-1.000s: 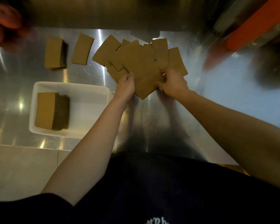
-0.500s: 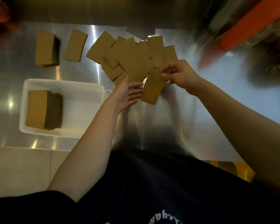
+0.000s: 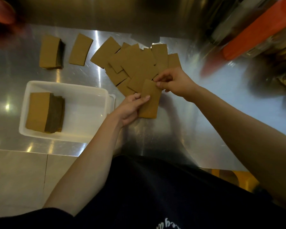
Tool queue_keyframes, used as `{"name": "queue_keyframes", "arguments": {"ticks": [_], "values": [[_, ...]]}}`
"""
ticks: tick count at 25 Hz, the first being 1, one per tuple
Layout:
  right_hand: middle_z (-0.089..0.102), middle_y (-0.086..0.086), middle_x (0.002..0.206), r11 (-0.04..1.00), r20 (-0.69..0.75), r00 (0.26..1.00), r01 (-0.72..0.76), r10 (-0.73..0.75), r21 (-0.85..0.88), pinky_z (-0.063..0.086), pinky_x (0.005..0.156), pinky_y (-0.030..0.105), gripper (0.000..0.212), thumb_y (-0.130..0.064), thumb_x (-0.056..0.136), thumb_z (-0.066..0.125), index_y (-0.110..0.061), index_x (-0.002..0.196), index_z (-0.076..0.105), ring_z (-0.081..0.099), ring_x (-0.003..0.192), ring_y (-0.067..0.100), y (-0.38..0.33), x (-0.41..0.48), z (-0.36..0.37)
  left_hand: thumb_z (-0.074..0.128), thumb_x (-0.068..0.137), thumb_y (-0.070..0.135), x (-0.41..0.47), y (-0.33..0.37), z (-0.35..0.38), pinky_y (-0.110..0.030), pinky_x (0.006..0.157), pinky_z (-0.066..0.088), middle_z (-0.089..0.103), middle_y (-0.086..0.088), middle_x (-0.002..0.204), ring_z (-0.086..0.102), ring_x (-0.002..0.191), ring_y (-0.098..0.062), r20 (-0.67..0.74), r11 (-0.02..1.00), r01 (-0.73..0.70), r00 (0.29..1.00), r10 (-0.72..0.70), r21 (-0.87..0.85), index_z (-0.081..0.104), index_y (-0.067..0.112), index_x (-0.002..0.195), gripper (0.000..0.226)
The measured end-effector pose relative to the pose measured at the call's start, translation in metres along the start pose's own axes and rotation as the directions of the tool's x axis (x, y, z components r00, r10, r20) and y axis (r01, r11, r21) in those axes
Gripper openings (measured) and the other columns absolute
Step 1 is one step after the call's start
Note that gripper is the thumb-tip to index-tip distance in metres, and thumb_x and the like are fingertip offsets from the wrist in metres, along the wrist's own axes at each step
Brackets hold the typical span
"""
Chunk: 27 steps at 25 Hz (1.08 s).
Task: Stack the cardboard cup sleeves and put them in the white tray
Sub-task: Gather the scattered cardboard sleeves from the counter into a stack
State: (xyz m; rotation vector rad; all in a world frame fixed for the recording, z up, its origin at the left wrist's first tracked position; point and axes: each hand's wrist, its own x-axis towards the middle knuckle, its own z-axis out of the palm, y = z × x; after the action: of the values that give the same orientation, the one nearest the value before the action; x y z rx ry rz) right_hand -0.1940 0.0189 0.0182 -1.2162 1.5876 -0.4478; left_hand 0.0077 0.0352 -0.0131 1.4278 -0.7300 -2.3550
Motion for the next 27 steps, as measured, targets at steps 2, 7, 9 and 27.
{"name": "queue_keyframes", "arguments": {"ticks": [2, 7, 9, 27], "values": [[0.068, 0.0, 0.094, 1.0, -0.001, 1.0, 0.013, -0.013, -0.017, 0.049, 0.066, 0.017, 0.018, -0.015, 0.09, 0.067, -0.011, 0.107, 0.069, 0.063, 0.08, 0.005, 0.0, 0.006, 0.006, 0.052, 0.099, 0.01, -0.001, -0.002, 0.003, -0.032, 0.082, 0.06, 0.067, -0.005, 0.112, 0.066, 0.102, -0.02, -0.034, 0.999, -0.003, 0.999, 0.001, -0.049, 0.052, 0.006, 0.132, 0.034], [0.062, -0.005, 0.096, 0.973, -0.171, 0.985, -0.066, 0.028, -0.22, 0.049, 0.084, 0.026, 0.036, -0.029, 0.09, 0.066, -0.015, 0.122, 0.06, 0.058, 0.086, 0.008, 0.003, 0.049, 0.009, 0.046, 0.1, 0.005, 0.005, -0.011, -0.006, -0.05, 0.103, 0.046, 0.059, -0.016, 0.132, 0.06, 0.114, -0.028, -0.245, 0.969, -0.034, 0.969, -0.028, -0.246, 0.048, 0.005, 0.135, 0.035], [0.062, -0.002, 0.102, 0.937, -0.163, 0.986, -0.087, 0.032, -0.339, 0.051, 0.084, 0.03, 0.041, -0.038, 0.088, 0.066, -0.017, 0.122, 0.057, 0.06, 0.086, 0.011, 0.003, 0.066, 0.014, 0.044, 0.101, 0.005, 0.006, -0.014, -0.013, -0.054, 0.107, 0.042, 0.054, -0.018, 0.138, 0.055, 0.124, -0.032, -0.303, 0.95, -0.064, 0.952, -0.034, -0.307, 0.047, 0.007, 0.135, 0.035], [0.065, -0.006, 0.087, 0.999, 0.005, 1.0, -0.009, 0.01, -0.047, 0.049, 0.063, 0.015, 0.016, -0.014, 0.089, 0.068, -0.015, 0.104, 0.064, 0.063, 0.078, 0.004, -0.024, 0.019, -0.018, 0.052, 0.1, 0.02, 0.006, -0.006, -0.012, -0.051, 0.095, 0.053, 0.065, -0.016, 0.129, 0.063, 0.119, -0.032, -0.1, 0.945, -0.061, 0.994, 0.031, -0.322, 0.055, 0.009, 0.13, 0.032]]}}
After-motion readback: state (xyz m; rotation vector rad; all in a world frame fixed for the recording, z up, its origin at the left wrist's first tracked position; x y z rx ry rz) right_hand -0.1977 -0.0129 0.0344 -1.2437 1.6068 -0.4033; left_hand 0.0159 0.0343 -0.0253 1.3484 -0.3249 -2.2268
